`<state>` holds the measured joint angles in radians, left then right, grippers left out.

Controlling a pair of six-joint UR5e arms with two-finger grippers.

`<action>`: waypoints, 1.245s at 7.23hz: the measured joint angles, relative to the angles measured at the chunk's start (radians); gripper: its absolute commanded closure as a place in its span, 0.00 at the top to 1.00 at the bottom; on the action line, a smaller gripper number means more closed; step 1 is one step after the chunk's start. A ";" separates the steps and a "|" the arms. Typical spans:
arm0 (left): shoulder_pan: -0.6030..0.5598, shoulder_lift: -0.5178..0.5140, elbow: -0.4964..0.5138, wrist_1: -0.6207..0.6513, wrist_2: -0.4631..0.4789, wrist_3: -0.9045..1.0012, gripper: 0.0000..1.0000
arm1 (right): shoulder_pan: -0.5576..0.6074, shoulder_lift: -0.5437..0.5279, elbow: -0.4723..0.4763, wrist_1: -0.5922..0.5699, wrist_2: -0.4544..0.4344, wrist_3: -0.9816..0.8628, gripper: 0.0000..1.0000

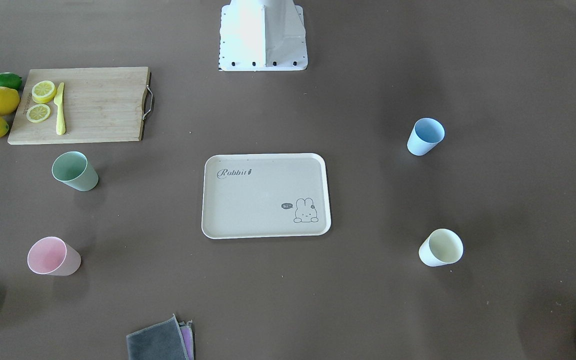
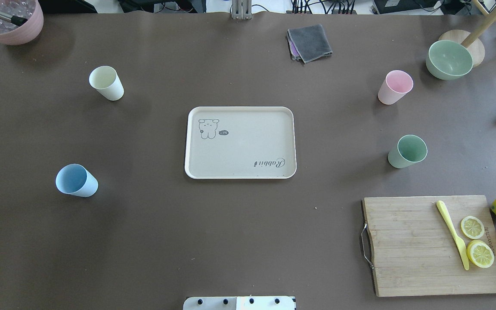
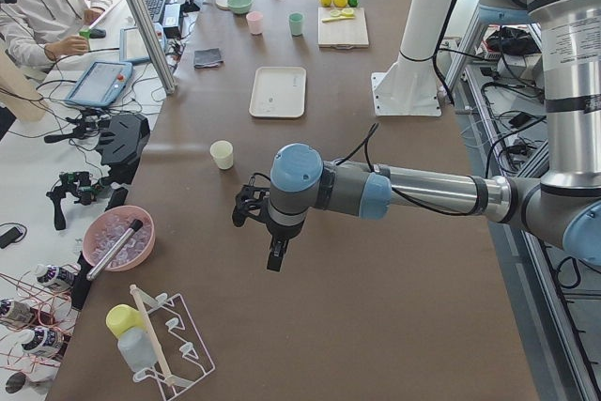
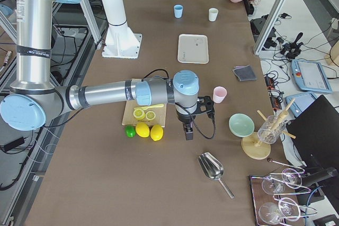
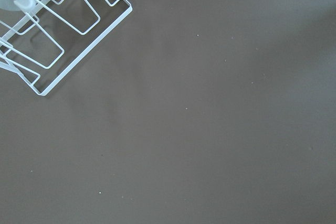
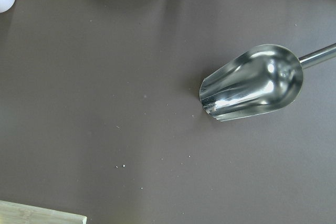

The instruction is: Place all cups on tray

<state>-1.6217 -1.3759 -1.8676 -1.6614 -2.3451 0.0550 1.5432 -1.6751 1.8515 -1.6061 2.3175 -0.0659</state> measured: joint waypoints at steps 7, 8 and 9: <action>-0.001 0.026 -0.007 -0.009 -0.003 0.000 0.98 | -0.001 -0.002 0.003 0.003 -0.005 -0.010 1.00; -0.002 0.031 -0.007 -0.008 -0.005 -0.002 0.98 | -0.001 -0.002 0.004 0.003 -0.004 -0.010 1.00; -0.002 0.037 -0.011 -0.009 -0.007 -0.003 0.98 | -0.001 -0.002 0.006 0.003 -0.003 -0.010 1.00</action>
<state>-1.6238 -1.3389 -1.8787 -1.6701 -2.3522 0.0522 1.5421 -1.6770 1.8572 -1.6030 2.3148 -0.0760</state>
